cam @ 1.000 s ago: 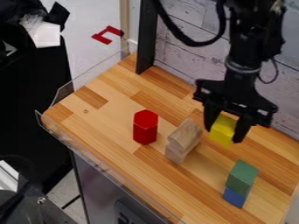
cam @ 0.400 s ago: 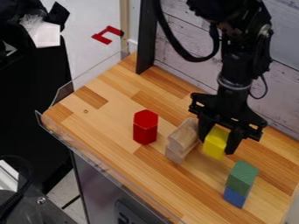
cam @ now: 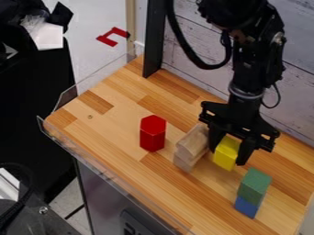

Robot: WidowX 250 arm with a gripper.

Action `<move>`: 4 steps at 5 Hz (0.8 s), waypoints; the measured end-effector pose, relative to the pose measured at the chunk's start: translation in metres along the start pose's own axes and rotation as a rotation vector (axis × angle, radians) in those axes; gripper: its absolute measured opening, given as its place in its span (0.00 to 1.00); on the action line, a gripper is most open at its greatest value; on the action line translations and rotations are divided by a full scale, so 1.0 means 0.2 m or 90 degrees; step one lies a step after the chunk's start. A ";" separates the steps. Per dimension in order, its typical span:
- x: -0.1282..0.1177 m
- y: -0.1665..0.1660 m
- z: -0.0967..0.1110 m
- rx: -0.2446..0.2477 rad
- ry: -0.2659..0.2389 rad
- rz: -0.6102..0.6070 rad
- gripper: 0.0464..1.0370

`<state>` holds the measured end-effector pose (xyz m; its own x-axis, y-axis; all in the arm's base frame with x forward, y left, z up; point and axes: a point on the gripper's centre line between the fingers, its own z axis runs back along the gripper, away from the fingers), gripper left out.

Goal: Remove the yellow blocks from tower and put it in the table

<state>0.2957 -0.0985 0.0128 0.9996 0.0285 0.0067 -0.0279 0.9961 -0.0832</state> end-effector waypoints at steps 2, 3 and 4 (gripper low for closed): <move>0.04 -0.03 -0.02 -0.002 -0.003 0.005 0.54; 0.05 -0.06 -0.05 -0.001 0.006 -0.002 0.54; 0.07 -0.08 -0.08 -0.001 0.011 -0.005 0.54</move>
<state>0.3098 -0.1163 -0.0012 0.9998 0.0190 -0.0103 -0.0198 0.9962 -0.0849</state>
